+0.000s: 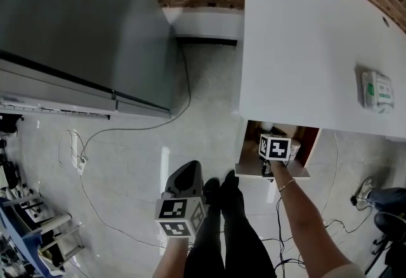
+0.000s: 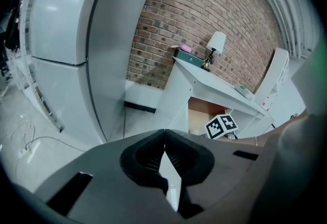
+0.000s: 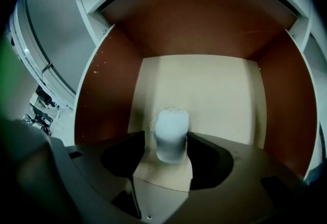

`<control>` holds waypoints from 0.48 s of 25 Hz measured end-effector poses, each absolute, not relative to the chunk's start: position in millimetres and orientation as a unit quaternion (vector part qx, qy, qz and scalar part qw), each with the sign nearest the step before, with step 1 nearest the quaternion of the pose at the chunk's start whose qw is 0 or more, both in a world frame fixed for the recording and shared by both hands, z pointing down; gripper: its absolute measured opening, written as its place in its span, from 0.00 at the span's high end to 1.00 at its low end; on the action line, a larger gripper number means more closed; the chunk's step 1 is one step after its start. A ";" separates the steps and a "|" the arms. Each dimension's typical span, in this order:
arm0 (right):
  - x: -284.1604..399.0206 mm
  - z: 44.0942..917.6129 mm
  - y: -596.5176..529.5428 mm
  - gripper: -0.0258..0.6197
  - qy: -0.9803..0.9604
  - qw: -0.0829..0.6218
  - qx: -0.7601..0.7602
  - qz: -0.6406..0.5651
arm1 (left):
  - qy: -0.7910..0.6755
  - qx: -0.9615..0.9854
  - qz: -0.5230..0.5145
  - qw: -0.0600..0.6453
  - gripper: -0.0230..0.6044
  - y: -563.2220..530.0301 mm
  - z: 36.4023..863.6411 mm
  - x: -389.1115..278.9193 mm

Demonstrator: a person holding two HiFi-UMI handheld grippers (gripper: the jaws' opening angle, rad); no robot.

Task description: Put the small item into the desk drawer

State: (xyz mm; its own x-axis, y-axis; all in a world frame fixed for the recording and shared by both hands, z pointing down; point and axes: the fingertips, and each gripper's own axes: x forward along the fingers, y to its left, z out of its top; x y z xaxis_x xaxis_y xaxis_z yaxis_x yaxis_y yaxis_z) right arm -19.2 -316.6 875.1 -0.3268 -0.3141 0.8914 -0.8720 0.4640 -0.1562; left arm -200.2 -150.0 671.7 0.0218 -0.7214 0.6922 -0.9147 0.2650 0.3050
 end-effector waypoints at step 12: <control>-7.3 768.7 -298.0 0.58 -0.786 0.326 0.424 0.309 | -0.671 0.627 0.130 0.374 0.93 -141.8 630.1 -187.0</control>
State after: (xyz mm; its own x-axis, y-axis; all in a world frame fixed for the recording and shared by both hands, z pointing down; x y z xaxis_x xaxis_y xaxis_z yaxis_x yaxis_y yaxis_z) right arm -7.3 -298.0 768.7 -0.4275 -0.4664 0.7744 -0.8688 0.4489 -0.2093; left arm -187.0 -141.8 630.1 0.0658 -0.7441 0.6648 -0.9384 0.1805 0.2948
